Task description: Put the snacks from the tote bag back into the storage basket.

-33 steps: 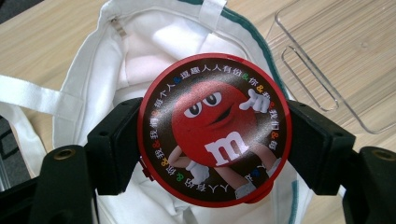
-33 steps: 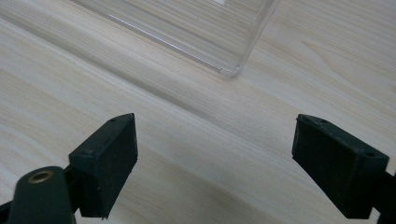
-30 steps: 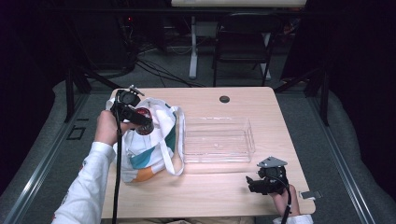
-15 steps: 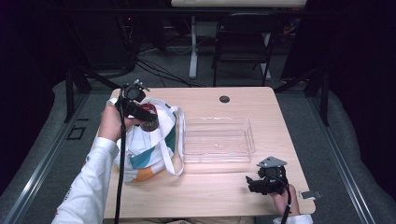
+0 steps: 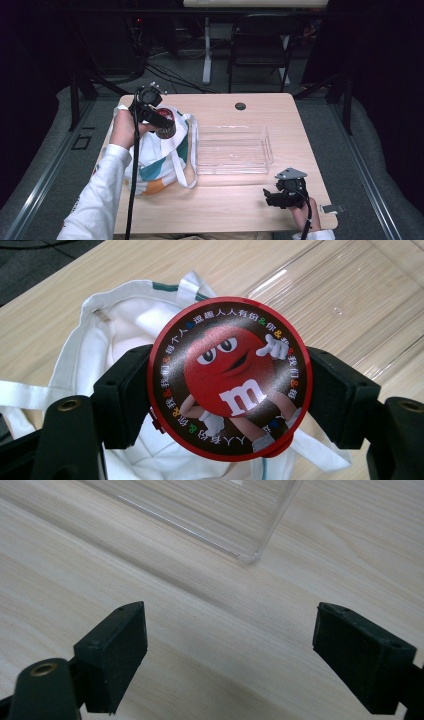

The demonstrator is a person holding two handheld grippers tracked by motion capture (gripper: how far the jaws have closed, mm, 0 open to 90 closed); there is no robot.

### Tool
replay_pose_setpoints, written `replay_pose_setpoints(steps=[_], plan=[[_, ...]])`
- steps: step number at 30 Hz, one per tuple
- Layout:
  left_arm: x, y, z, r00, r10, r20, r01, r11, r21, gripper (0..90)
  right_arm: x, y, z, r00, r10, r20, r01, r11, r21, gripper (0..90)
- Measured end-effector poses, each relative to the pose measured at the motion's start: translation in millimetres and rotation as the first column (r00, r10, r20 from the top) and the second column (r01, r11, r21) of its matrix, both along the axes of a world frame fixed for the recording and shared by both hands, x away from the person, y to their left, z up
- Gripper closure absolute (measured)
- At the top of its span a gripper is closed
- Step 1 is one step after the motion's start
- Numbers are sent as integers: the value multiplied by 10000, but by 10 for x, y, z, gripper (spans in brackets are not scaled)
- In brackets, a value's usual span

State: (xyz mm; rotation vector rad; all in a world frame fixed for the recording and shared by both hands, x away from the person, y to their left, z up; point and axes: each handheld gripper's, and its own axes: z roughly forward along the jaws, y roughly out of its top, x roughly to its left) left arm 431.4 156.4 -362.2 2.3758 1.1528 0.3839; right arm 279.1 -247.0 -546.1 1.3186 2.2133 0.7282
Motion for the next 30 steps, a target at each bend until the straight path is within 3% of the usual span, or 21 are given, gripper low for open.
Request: replay_pose_setpoints(steps=[30], plan=[[81,-531,50,9940,-1087,-73,1086,9940,-106,260,-2,-4,9,10000,37,-17,-37,10000,-31,138]])
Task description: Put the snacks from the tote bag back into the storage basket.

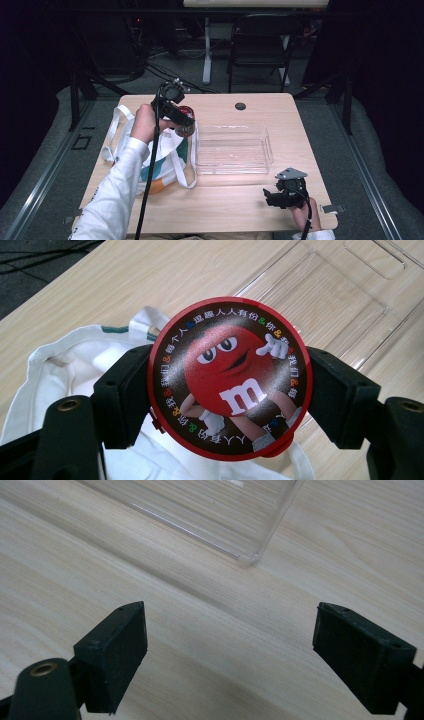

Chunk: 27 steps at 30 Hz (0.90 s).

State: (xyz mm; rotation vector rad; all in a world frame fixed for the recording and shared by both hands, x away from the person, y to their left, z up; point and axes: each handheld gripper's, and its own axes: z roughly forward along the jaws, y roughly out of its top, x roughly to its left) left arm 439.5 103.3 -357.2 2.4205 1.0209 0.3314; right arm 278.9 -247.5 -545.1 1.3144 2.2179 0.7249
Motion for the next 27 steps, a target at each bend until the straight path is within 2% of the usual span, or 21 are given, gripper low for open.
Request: replay_pose_setpoints(steps=[27], plan=[[15,-399,-113,9970,-727,-248,719,9969,-321,260,-17,-19,-1,10000,-73,-3,73,10000,45,138]])
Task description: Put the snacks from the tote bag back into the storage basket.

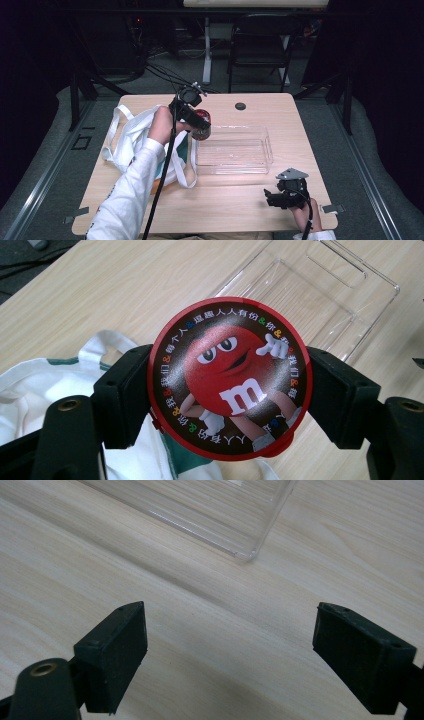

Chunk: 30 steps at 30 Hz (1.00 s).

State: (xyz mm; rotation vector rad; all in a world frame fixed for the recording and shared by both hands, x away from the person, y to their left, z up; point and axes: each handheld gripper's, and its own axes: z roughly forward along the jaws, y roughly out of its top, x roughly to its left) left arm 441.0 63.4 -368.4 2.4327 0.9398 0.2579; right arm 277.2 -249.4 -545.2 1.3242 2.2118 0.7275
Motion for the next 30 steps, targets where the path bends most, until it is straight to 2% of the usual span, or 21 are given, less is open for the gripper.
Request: replay_pose_setpoints(steps=[14,30], plan=[[-6,-159,-81,9993,-319,-198,317,9994,-105,260,-3,-16,0,10000,8,-11,-8,10000,-10,138],[-8,-243,-334,9983,-295,-507,287,9995,-150,260,5,-13,-2,10000,36,40,-36,10000,22,138]])
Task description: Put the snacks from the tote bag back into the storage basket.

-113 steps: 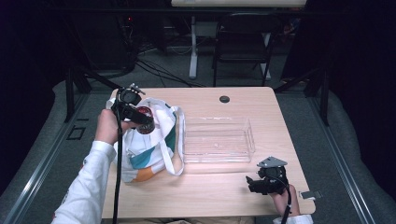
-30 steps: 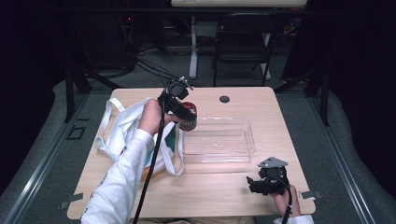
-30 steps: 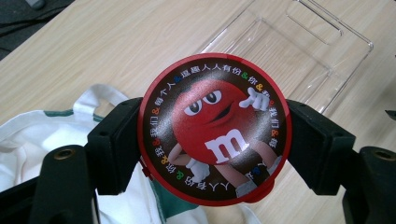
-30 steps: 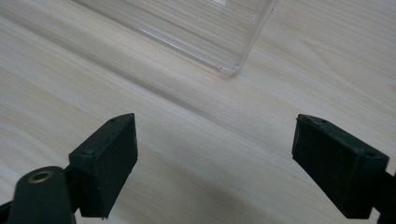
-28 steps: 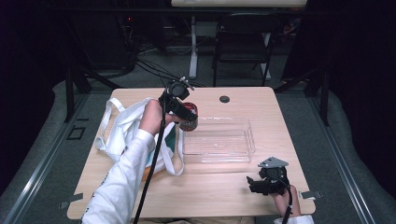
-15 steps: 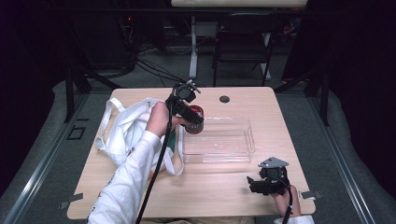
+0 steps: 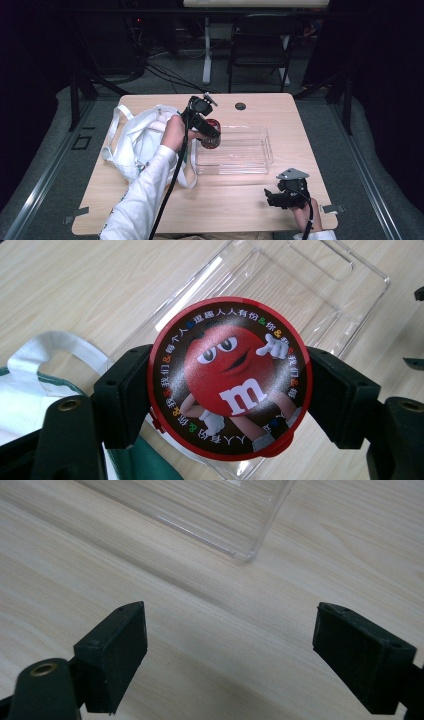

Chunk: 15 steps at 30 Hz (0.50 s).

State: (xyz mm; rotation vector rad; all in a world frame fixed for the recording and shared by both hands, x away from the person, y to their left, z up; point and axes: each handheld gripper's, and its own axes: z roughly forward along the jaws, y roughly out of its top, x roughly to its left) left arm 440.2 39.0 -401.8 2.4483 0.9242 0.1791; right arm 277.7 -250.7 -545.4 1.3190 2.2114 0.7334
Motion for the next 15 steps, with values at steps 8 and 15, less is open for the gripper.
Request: replay_pose_setpoints(steps=[8,15], plan=[[-16,25,-136,9997,41,-230,-40,10000,55,260,1,6,-1,10000,-32,38,32,10000,7,138],[-18,26,-228,9993,-12,-382,13,10000,38,260,-1,6,0,10000,-37,33,37,10000,7,138]])
